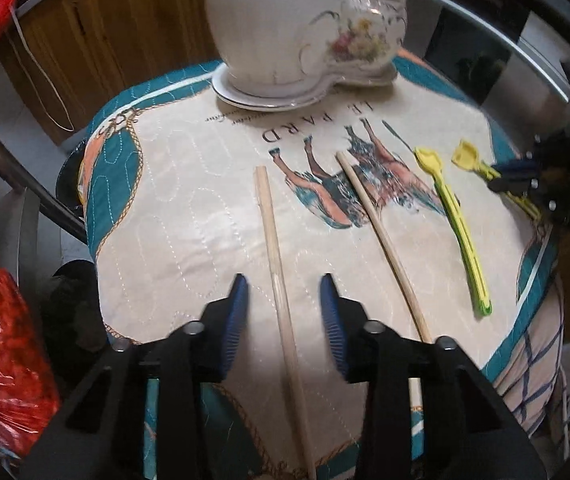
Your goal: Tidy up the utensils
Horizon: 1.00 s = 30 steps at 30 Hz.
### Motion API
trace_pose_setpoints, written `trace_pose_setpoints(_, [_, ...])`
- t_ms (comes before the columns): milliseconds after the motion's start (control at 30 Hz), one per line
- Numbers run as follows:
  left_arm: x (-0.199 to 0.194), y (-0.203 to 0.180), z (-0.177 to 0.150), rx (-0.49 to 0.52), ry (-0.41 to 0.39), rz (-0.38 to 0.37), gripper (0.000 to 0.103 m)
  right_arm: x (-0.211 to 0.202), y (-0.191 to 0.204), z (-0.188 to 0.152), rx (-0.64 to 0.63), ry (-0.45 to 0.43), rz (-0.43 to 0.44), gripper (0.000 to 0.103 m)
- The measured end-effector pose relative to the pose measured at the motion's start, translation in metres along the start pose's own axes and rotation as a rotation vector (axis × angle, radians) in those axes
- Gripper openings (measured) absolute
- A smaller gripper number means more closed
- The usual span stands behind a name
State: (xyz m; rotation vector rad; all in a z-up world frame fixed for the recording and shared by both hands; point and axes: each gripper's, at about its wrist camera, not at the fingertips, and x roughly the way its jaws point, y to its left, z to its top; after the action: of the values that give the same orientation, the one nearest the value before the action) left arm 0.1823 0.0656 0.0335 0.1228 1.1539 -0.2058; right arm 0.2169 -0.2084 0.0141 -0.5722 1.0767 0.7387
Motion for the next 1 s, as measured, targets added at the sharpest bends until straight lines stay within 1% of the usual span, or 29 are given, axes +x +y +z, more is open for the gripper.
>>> trace_pose_setpoints(167, [0.004, 0.002, 0.013, 0.038, 0.112, -0.013, 0.030, 0.005, 0.002, 0.016, -0.062, 0.125, 0.009, 0.011])
trace_pose_setpoints(267, [0.007, -0.003, 0.017, 0.079, 0.163, 0.006, 0.030, 0.008, 0.008, 0.024, -0.116, 0.183, -0.010, 0.011])
trace_pose_setpoints(333, [0.007, -0.005, 0.018, 0.100, 0.177, 0.016, 0.030, 0.010, 0.010, 0.027, -0.141, 0.211, -0.017, 0.011])
trace_pose_setpoints(433, [0.005, -0.005, 0.018, 0.109, 0.181, 0.007, 0.027, 0.011, 0.013, 0.028, -0.160, 0.234, -0.021, 0.011])
trace_pose_setpoints(533, [0.002, 0.001, 0.015, 0.089, 0.146, 0.002, 0.014, 0.009, 0.015, 0.025, -0.164, 0.212, -0.030, 0.010])
trace_pose_setpoints(567, [0.002, 0.005, 0.014, 0.076, 0.134, -0.013, 0.008, 0.009, 0.014, 0.023, -0.160, 0.199, -0.029, 0.010])
trace_pose_setpoints(600, [0.001, 0.009, 0.012, 0.058, 0.116, -0.028, 0.006, 0.008, 0.012, 0.020, -0.146, 0.186, -0.023, 0.010])
trace_pose_setpoints(767, [-0.003, 0.027, -0.003, -0.030, 0.023, -0.111, 0.006, 0.000, 0.003, 0.014, -0.083, 0.110, 0.002, 0.010])
trace_pose_setpoints(833, [-0.008, 0.034, -0.009, -0.073, -0.035, -0.140, 0.005, -0.009, -0.002, 0.013, -0.048, 0.055, 0.021, 0.010])
trace_pose_setpoints(933, [-0.024, 0.044, -0.018, -0.130, -0.146, -0.175, 0.005, -0.026, -0.010, 0.014, 0.009, -0.047, 0.049, 0.010])
trace_pose_setpoints(1000, [-0.035, 0.050, -0.022, -0.158, -0.215, -0.202, 0.006, -0.040, -0.020, 0.016, 0.056, -0.130, 0.076, 0.010])
